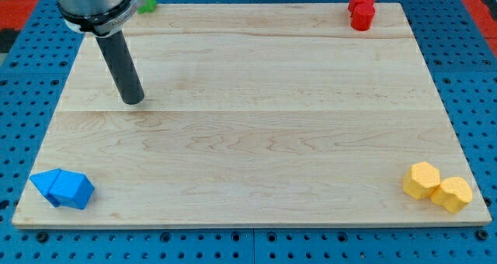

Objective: Nudge blue triangle down a bit

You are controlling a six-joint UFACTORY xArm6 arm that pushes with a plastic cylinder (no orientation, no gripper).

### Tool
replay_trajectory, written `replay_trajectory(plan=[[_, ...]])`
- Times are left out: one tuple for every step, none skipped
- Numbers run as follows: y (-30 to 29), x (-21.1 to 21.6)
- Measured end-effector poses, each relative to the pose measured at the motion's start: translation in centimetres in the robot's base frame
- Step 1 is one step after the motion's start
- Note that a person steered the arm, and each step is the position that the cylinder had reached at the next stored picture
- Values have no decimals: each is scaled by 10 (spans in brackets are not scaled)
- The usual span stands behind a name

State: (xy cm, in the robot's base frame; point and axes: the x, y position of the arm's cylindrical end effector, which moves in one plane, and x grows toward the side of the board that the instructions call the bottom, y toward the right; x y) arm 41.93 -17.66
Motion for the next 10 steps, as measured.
replay_trajectory(plan=[[-2, 0], [-37, 10], [-45, 18], [-41, 60], [-73, 86], [-117, 57], [-128, 62], [-102, 151], [-102, 155], [-108, 159]])
